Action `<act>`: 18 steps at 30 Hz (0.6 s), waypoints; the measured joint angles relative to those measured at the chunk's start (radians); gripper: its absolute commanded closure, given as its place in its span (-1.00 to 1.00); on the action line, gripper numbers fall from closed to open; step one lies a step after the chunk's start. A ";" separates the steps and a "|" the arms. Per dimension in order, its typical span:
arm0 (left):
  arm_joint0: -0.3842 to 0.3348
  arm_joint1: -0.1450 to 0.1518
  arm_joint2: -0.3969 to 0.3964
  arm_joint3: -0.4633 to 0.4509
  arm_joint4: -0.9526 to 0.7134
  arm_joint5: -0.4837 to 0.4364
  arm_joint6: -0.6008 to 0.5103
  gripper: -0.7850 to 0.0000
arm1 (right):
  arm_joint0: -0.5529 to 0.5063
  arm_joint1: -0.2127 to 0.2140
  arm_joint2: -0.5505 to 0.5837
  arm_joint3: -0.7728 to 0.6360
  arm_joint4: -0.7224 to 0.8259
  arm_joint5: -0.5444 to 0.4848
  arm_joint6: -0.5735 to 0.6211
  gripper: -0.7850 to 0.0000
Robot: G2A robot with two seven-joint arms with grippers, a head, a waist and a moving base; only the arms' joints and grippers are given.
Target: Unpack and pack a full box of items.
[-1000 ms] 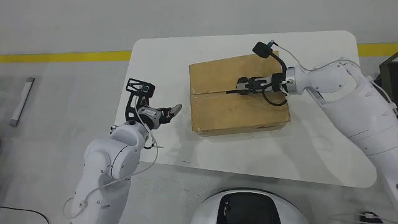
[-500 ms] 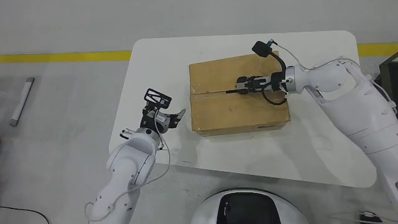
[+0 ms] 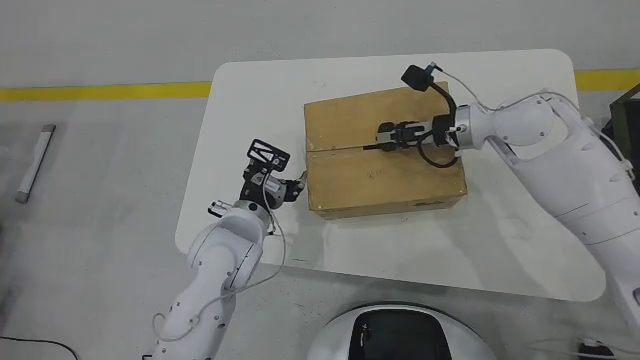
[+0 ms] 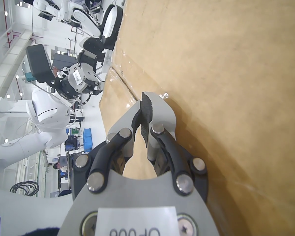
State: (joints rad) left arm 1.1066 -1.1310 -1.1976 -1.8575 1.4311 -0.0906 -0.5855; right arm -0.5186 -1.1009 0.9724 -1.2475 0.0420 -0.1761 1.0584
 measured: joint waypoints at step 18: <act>-0.044 -0.031 -0.015 0.048 -0.063 0.162 0.022 -1.00 | 0.023 -0.012 -0.017 0.028 0.006 -0.014 0.004 1.00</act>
State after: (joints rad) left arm 1.0631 -1.1617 -1.2130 -1.8092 1.3680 0.0713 -0.5639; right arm -0.4956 -1.1126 0.9558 -1.2197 0.0481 -0.1902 1.0622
